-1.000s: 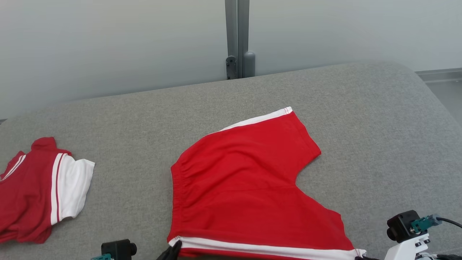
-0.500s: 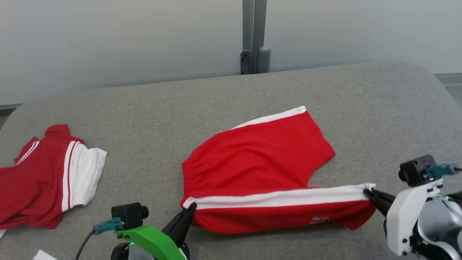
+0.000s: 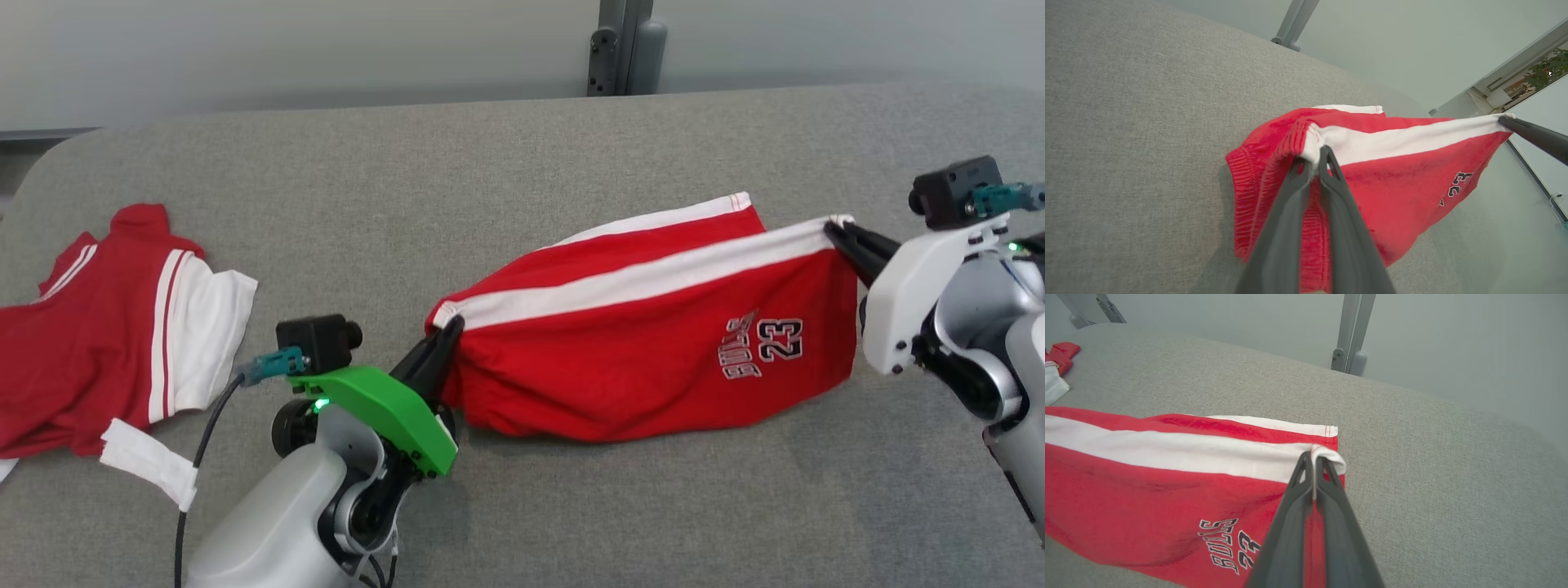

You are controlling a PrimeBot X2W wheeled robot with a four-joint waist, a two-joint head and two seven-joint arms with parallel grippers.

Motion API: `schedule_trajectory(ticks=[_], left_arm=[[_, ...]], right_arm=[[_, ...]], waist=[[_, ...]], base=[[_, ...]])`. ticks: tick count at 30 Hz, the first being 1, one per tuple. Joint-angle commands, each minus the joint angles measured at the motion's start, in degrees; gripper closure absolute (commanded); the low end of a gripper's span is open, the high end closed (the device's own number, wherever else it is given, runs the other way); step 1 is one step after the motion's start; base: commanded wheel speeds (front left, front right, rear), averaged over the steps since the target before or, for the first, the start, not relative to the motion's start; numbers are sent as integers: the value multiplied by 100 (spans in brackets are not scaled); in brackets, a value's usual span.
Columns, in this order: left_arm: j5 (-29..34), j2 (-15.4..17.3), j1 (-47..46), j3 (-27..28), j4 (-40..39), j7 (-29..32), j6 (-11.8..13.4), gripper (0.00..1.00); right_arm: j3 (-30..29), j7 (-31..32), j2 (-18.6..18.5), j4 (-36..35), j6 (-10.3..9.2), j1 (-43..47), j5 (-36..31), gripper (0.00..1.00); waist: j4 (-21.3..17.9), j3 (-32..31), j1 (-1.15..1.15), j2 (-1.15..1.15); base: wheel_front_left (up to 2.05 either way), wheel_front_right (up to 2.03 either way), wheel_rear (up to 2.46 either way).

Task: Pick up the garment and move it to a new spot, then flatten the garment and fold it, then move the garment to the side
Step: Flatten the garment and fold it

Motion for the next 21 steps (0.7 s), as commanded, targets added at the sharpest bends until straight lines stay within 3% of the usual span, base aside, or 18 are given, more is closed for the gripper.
schedule_trajectory(ticks=[1,10,17,18,19,20,21], left_arm=[[44,-65,-221,44,112,-58,-35,100],[454,-456,-1213,79,941,-422,-11,100],[531,-692,-1631,80,1481,-542,-164,100],[541,-720,-1673,70,1546,-561,-194,93],[570,-750,-1717,61,1597,-602,-196,22],[584,-781,-1748,58,1631,-659,-256,0],[583,-806,-1756,62,1684,-700,-296,0]], right_arm=[[100,-140,0,180,-4,-243,-61,100],[686,-708,66,1350,-5,-1553,-173,100],[874,-908,221,2219,-5,-2210,-144,100],[874,-955,237,2342,-5,-2272,-135,100],[873,-1005,252,2437,-5,-2330,-129,100],[863,-1072,274,2528,-5,-2375,-118,52],[845,-1127,312,2632,-5,-2405,-86,0]], waist=[[177,435,0,0],[307,1075,0,0],[326,1326,0,0],[334,1336,0,0],[341,1341,0,0],[348,1340,0,0],[352,1327,0,0]], base=[[0,0,0],[0,0,0],[0,0,0],[0,0,0],[0,0,0],[0,0,0],[0,0,0]])
